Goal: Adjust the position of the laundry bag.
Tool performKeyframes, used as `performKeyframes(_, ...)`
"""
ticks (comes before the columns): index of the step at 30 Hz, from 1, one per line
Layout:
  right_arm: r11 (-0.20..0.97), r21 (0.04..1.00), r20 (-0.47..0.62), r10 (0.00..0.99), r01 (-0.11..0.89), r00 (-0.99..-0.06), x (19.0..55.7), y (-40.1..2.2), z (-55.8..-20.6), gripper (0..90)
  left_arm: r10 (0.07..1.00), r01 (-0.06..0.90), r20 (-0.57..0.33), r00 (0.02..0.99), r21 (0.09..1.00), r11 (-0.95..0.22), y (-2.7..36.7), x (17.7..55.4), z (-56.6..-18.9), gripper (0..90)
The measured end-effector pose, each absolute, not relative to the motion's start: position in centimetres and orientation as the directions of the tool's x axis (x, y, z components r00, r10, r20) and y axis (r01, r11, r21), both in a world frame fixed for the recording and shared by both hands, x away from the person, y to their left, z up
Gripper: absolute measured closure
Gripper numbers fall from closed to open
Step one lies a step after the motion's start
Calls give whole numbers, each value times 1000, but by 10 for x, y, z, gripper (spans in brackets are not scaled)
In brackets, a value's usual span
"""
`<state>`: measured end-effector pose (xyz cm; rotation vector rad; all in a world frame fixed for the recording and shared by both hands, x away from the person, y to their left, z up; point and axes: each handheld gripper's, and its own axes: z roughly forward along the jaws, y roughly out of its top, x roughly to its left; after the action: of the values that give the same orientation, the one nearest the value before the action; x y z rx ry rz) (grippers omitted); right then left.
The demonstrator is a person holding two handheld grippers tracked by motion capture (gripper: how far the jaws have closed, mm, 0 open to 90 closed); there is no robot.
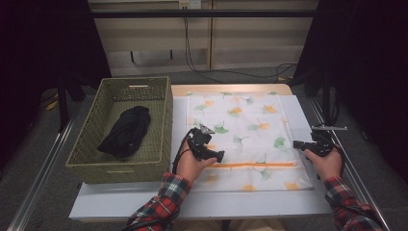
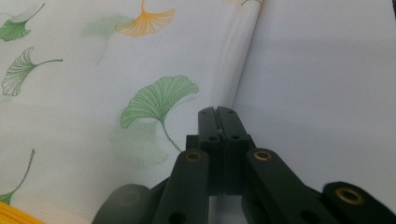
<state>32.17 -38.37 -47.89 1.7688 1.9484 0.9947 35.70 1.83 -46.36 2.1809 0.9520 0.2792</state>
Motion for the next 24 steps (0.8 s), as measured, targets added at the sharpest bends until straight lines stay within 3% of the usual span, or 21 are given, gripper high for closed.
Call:
performKeyframes(18,-8,684,203,963,729,-180,319,-388,-476,893,699,547,-85,710,692,-471,18,357,-462,49)
performKeyframes(24,-8,686,204,962,727,-183,317,-390,-476,762,702,555,-99,705,693,-460,16,356,-462,47)
